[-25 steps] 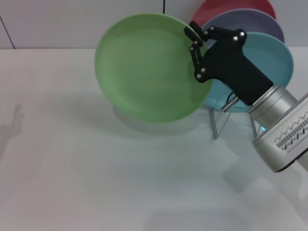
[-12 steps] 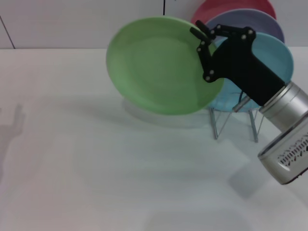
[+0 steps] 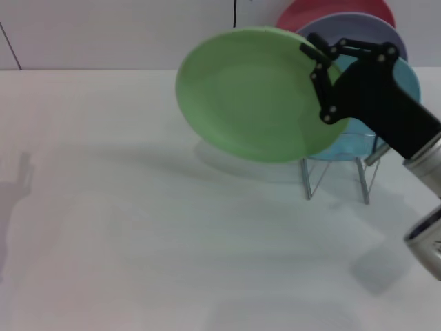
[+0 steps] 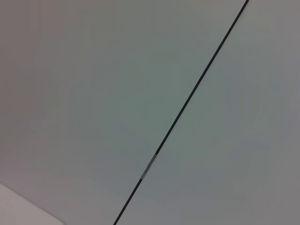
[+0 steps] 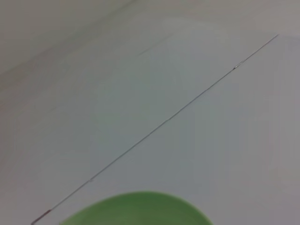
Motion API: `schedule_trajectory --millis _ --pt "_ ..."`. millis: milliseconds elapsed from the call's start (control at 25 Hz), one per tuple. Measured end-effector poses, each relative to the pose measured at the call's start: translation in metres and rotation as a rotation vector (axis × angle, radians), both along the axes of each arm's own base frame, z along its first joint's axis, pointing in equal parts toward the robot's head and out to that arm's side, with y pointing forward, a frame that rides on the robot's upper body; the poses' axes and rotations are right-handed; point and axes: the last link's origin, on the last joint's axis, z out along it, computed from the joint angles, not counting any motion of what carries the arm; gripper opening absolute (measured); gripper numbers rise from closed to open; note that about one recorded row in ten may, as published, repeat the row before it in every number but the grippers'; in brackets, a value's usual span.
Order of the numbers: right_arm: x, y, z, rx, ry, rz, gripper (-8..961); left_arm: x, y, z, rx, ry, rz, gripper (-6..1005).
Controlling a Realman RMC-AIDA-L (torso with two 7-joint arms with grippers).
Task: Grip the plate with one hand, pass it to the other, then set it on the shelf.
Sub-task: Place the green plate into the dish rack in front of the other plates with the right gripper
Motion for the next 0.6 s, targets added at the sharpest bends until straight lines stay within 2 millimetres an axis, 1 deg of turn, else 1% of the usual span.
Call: schedule_trajectory --millis 40,120,160,200,240,280,440,600 --pt "0.003 0.0 0.006 0.005 -0.008 0.004 33 0.0 0.0 -0.001 -0.001 -0.004 0.003 618" --pt "0.005 0.0 0.008 0.007 -0.012 0.005 33 0.001 0.001 -0.002 -0.002 -0.01 0.005 618" --pt "0.007 0.002 0.014 0.003 -0.017 0.007 34 0.001 0.001 -0.003 -0.002 -0.016 0.007 618" --pt "0.007 0.002 0.014 0.003 -0.017 0.007 34 0.001 0.001 -0.003 -0.002 -0.016 0.007 618" --pt "0.009 0.004 0.022 -0.019 -0.009 0.015 34 0.002 0.001 -0.004 -0.001 -0.019 0.009 618" --pt "0.009 0.004 0.022 -0.019 -0.009 0.015 34 0.002 0.002 -0.004 0.001 -0.026 0.011 618" --pt "0.013 0.008 0.038 -0.076 0.014 0.059 34 0.007 0.004 -0.009 -0.007 -0.045 0.007 618" --pt "0.017 0.011 0.045 -0.11 0.016 0.069 34 0.009 0.005 -0.012 -0.013 -0.05 0.004 618"
